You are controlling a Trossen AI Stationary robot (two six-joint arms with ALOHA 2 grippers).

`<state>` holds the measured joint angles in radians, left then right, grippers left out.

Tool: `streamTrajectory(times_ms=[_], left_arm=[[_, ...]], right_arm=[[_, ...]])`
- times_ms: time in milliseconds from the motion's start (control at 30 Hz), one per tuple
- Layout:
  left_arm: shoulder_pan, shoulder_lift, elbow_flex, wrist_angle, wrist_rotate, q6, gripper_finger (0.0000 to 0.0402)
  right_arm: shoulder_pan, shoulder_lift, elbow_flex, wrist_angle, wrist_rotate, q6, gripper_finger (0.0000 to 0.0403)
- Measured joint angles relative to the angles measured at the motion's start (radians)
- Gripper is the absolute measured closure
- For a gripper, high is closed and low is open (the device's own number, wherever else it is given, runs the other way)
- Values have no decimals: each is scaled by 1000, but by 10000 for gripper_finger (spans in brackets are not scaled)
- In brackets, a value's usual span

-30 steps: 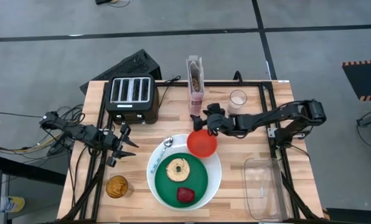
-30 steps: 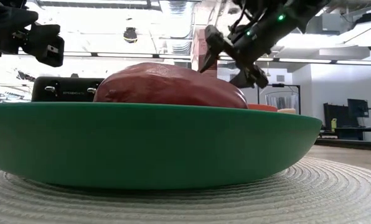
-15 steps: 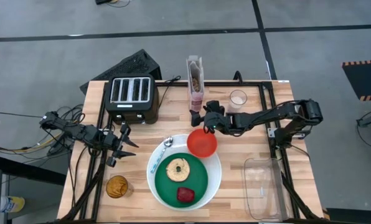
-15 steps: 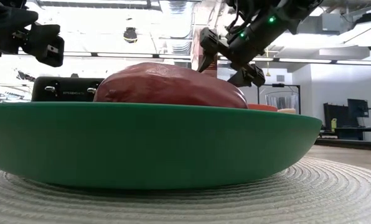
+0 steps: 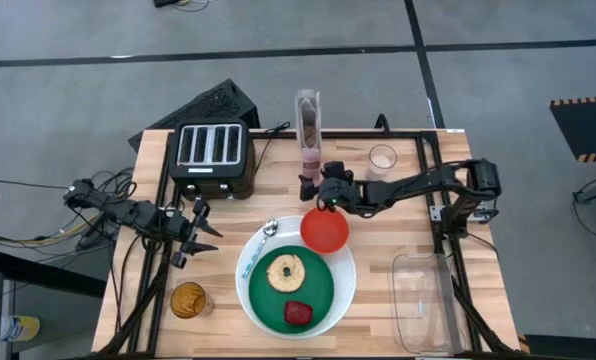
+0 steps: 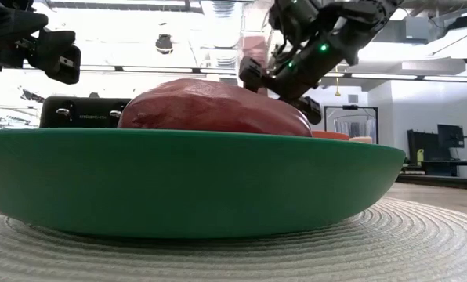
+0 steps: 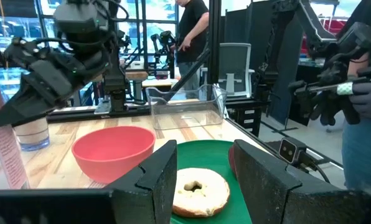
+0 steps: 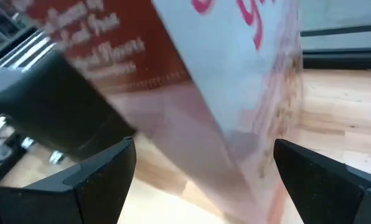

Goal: Arrange a breakfast setting
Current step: Pour the cereal from the cereal box into the orange bowl

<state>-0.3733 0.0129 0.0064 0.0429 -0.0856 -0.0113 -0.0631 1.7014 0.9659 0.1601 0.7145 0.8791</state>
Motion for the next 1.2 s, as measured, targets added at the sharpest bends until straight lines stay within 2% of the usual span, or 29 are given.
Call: streamTrajectory(times_ms=[200, 567, 833, 1200], left_arm=[[0, 0, 0, -1, 0, 0, 258], [0, 0, 0, -1, 0, 0, 258], [0, 0, 0, -1, 0, 0, 258], [0, 0, 0, -1, 0, 0, 258]], right_arm=[[-24, 41, 1, 32, 1, 3, 3], [-100, 42, 0, -28, 17, 0, 3], [-141, 42, 0, -21, 18, -152, 3], [-192, 42, 0, -24, 15, -154, 3]])
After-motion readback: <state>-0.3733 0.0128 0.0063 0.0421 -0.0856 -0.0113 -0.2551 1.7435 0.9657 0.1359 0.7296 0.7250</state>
